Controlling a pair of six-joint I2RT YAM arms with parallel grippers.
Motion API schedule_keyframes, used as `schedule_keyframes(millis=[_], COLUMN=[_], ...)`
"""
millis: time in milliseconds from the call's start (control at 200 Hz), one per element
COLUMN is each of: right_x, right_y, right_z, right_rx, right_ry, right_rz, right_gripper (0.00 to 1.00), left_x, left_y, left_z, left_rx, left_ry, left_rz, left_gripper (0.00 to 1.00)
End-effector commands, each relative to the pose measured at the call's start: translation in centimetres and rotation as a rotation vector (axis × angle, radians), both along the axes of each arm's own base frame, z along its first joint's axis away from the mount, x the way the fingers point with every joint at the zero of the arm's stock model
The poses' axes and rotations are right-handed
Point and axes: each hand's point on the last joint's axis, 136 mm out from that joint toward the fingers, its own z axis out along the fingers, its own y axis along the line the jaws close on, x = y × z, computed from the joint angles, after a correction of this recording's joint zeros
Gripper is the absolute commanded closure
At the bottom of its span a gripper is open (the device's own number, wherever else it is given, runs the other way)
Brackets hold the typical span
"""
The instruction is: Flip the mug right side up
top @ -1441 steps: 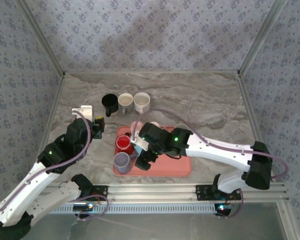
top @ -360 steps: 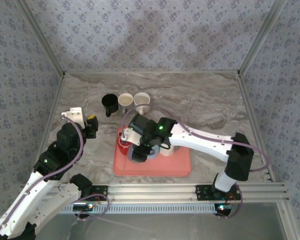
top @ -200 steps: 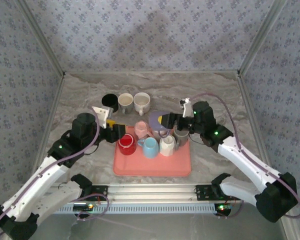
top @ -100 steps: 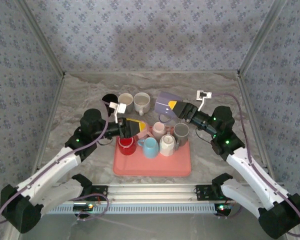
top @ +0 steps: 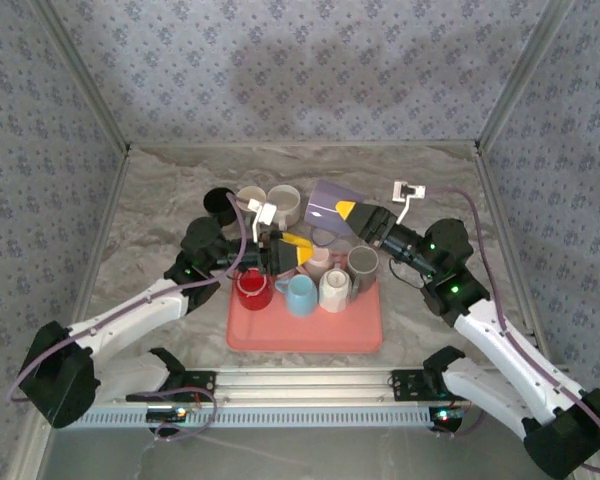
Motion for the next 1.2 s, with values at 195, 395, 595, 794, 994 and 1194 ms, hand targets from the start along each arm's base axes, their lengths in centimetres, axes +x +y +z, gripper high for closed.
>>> schedule_keyframes(millis=[195, 395, 595, 794, 994, 1194], right_x=[-2.1, -2.6, -3.2, -3.3, -3.5, -3.6], right_y=[-0.4, -0.1, 0.4, 0.7, 0.8, -0.2], right_z=[4.1, 3.8, 3.9, 3.8, 3.1, 2.3], right_rx=[0.106, 0.115, 0.124, 0.113, 0.09, 0.039], right_ry=[-0.121, -0.115, -0.117, -0.124, -0.126, -0.142], right_rz=[0.007, 0.016, 0.031, 0.034, 0.045, -0.008], right_gripper=[1.0, 1.0, 1.0, 1.0, 1.0, 0.5], left_x=[-0.5, -0.6, -1.1, -1.7, -1.9, -2.0], left_y=[-0.9, -0.9, -1.3, -1.8, -1.6, -1.2], left_z=[3.8, 4.6, 5.1, 5.3, 5.5, 5.8], left_rx=[-0.1, -0.127, -0.138, -0.146, -0.135, -0.108], left_ry=[-0.119, -0.16, -0.178, -0.181, -0.204, -0.239], left_rz=[-0.031, -0.015, -0.035, -0.065, -0.056, -0.03], left_gripper=[0.37, 0.44, 0.57, 0.76, 1.0, 1.0])
